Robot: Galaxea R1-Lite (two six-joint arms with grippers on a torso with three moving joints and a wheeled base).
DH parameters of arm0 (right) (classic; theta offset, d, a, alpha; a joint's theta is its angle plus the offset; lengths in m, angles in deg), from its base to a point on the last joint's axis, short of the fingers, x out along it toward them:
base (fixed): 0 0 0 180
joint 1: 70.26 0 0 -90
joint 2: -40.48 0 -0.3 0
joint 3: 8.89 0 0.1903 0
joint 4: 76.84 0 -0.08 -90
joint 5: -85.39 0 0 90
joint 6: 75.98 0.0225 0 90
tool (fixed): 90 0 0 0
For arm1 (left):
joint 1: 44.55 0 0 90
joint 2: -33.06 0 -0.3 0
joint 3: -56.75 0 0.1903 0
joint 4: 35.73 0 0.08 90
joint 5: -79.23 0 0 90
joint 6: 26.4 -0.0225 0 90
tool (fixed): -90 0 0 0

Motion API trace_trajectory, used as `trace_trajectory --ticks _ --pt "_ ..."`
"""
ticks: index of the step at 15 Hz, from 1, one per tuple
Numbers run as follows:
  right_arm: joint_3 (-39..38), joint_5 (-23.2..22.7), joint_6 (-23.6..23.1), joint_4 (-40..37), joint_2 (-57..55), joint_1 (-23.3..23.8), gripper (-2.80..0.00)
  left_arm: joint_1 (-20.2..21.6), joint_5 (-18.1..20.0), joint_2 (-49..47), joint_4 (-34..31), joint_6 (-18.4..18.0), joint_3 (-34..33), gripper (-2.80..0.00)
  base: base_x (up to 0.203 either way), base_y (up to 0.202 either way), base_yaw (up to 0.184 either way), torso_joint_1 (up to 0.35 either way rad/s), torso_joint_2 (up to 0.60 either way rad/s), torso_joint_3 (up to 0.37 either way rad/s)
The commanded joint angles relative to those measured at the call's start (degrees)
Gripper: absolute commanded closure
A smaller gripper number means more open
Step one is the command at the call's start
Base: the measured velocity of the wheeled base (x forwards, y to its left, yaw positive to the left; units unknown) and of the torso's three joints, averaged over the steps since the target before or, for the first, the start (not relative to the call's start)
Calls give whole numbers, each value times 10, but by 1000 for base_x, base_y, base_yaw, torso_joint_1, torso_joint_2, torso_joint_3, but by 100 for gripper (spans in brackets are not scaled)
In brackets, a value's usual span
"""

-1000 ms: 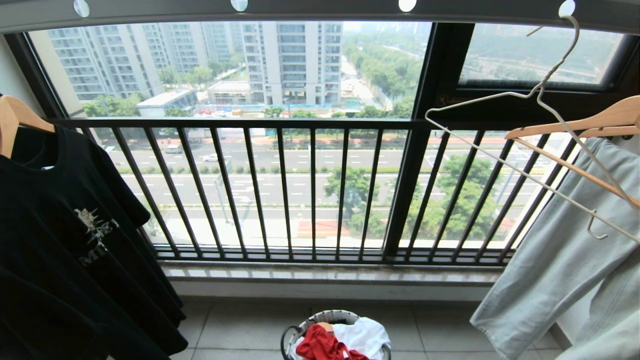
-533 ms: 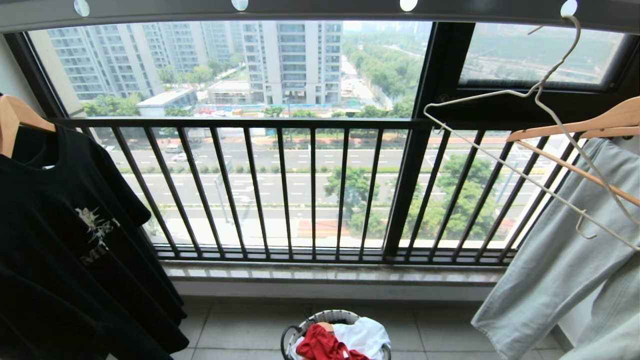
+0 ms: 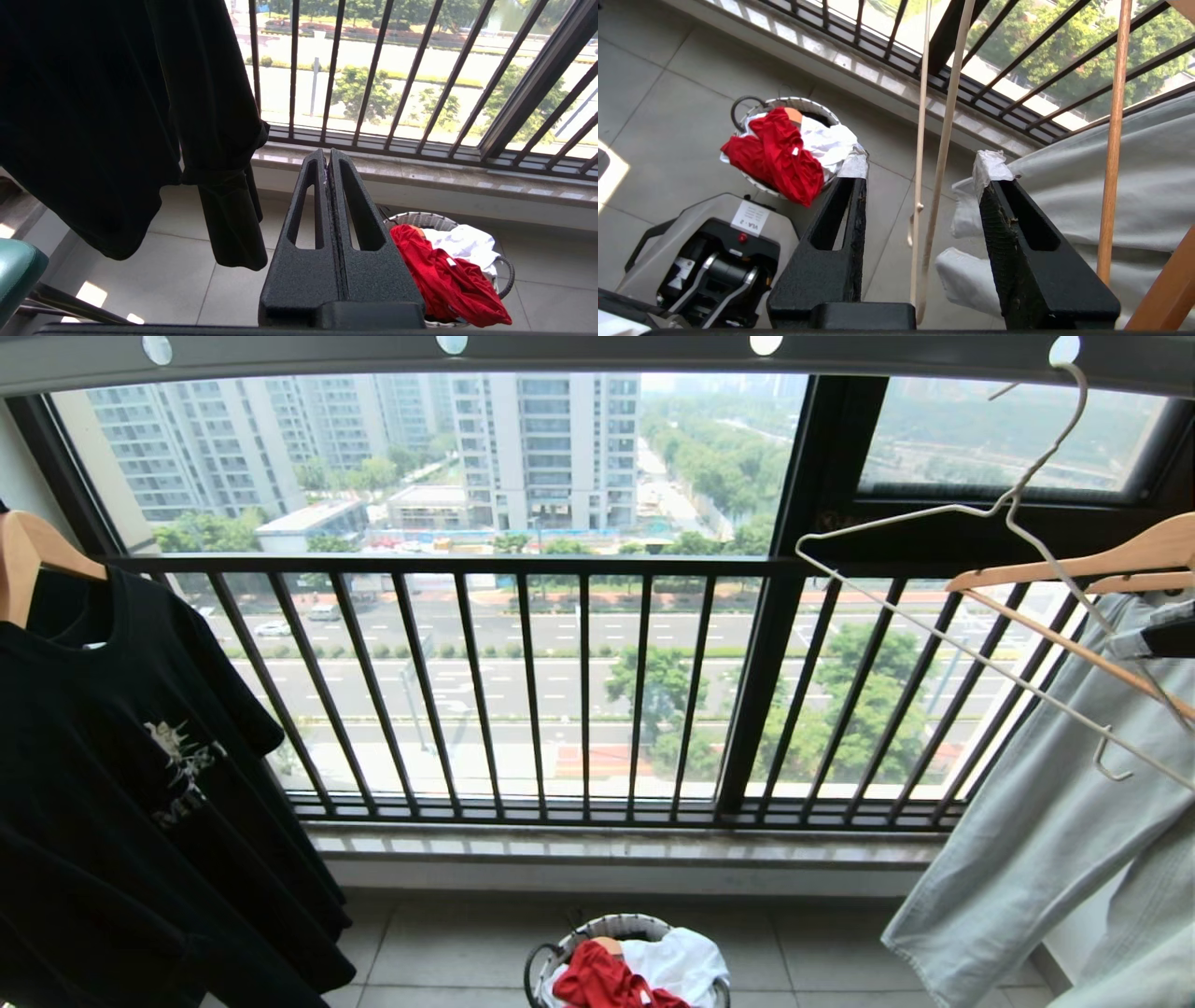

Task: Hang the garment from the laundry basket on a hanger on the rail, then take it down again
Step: Pick up the clothes rack on the clothesline

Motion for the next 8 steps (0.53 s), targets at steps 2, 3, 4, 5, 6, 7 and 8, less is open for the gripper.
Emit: trace_trajectory --ticks 2,3,4,5,6,7,8 --pt "0 -1 -3 13 -40 6 -280 0 -1 0 0 1 0 0 0 0 0 0 0 0" --pt "-2 -2 -2 26 -49 13 -280 0 -1 0 0 1 0 0 0 0 0 0 0 0" --pt "-2 -8 -2 36 -60 21 -280 0 -1 0 0 1 0 0 0 0 0 0 0 0" --pt "-2 -24 -2 38 -71 37 -280 0 -1 0 0 1 0 0 0 0 0 0 0 0" --pt "-3 -49 -2 39 -77 49 -280 1 -1 0 0 1 0 0 0 0 0 0 0 0" --pt "-6 -70 -2 39 -79 58 -280 0 -1 0 0 1 -1 0 0 0 0 0 0 0" --pt "-13 -86 -2 39 -80 63 -280 0 -1 0 0 1 0 0 0 0 0 0 0 0"
